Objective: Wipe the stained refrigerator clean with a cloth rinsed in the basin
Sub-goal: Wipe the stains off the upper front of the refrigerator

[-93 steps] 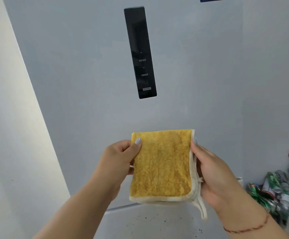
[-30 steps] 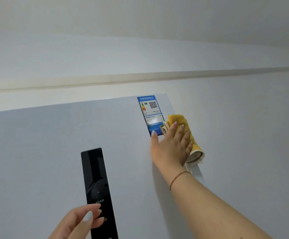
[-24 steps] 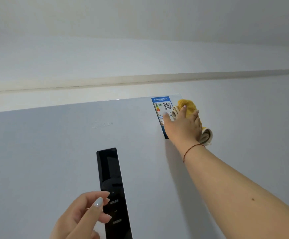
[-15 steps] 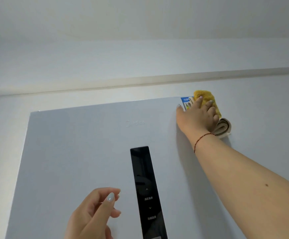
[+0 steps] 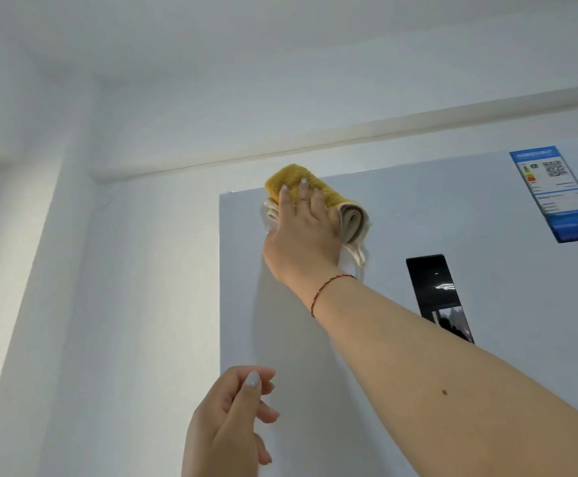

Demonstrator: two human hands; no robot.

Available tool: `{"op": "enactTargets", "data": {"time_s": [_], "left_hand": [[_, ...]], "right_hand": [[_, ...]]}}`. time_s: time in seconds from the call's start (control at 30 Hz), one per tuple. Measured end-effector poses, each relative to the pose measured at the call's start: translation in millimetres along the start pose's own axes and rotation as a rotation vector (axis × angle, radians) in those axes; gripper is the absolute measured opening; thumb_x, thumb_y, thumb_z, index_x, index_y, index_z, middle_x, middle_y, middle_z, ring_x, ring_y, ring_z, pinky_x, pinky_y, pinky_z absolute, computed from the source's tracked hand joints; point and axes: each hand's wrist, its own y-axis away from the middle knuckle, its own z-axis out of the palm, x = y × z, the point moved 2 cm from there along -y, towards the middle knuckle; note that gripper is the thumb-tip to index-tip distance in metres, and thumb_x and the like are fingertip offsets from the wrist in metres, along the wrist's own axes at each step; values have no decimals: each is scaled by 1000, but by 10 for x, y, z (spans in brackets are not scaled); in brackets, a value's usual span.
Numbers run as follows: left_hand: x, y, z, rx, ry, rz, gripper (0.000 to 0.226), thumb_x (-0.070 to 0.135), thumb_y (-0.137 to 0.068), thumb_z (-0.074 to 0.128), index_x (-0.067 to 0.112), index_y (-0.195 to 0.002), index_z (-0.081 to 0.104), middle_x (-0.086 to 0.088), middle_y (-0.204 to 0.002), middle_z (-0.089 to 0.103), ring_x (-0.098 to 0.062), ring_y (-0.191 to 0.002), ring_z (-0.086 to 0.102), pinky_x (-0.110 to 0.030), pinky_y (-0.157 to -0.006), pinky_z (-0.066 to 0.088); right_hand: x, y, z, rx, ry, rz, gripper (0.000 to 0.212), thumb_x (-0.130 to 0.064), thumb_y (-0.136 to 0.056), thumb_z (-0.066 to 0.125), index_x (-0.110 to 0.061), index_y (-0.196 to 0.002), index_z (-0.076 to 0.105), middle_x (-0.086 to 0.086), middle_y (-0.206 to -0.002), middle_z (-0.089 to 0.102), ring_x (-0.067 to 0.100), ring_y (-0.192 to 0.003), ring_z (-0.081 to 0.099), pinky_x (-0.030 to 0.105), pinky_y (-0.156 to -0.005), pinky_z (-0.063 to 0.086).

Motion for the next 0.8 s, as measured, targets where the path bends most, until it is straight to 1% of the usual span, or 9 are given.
{"op": "enactTargets", "data": {"time_s": [0.07,0.17,0.33,0.4,0.47,0.53,0.6,0.67,0.8], "left_hand": [[-26,4,-140,13,2,-14,27,35,-68,50,27,-70,75,3,-67,67,-17,-49,57,-28,-38,39],[-85,38,-308,45,-4,-24,27,35,-70,49,26,-70,75,4,-66,67,-17,-48,56,-29,-39,39],[-163,83,-438,95,25,-31,20,24,-82,61,22,-68,75,6,-63,65,-18,-52,56,-30,-37,38],[-173,92,-470,115,47,-30,29,15,-91,59,21,-68,75,6,-61,64,-16,-51,56,-29,-38,38],[-186,110,-504,147,52,-28,36,11,-95,53,19,-67,74,3,-62,63,-15,-49,55,-29,-42,37],[-160,156,-537,180,63,-16,28,14,-92,57,15,-70,73,-5,-69,62,-14,-48,55,-28,-41,37],[-132,223,-577,215,68,-3,29,9,-97,49,8,-77,70,-10,-74,60,-13,-49,55,-27,-38,36],[-122,320,-604,240,66,-4,32,7,-99,42,7,-79,68,-8,-75,60,-15,-52,54,-27,-39,37],[-119,530,-644,258,36,-50,31,9,-99,41,10,-81,66,10,-62,61,-18,-55,50,-30,-48,36]], "right_hand": [[-249,23,112,-33,0,-95,64,-30,-99,31,-19,-154,-1,7,-161,-7,25,-148,-4,39,-115,6],[-423,95,197,-33,30,-231,59,-26,-100,32,-23,-153,7,2,-162,1,21,-148,2,37,-115,8],[-438,332,285,-42,47,-439,52,-19,-101,32,-28,-151,23,-1,-160,15,21,-145,15,37,-111,14],[-419,502,348,-54,32,-511,50,-14,-98,38,-25,-147,35,2,-157,28,24,-141,28,39,-108,23],[-391,758,418,-6,4,-573,48,-11,-91,42,-22,-135,55,4,-143,50,27,-127,49,39,-96,40],[-321,1093,506,1,-15,-592,50,-16,-85,34,-24,-124,65,1,-132,60,22,-115,59,34,-85,48],[-239,1474,601,-15,-7,-617,51,-18,-85,32,-27,-124,64,-2,-133,60,18,-115,59,31,-84,49],[-154,1880,663,-50,-12,-651,50,-18,-87,34,-29,-128,61,-4,-136,57,15,-119,56,30,-86,49],[23,2667,760,-156,-4,-703,51,-18,-88,35,-29,-134,55,-7,-140,53,14,-123,52,28,-93,44]]}}
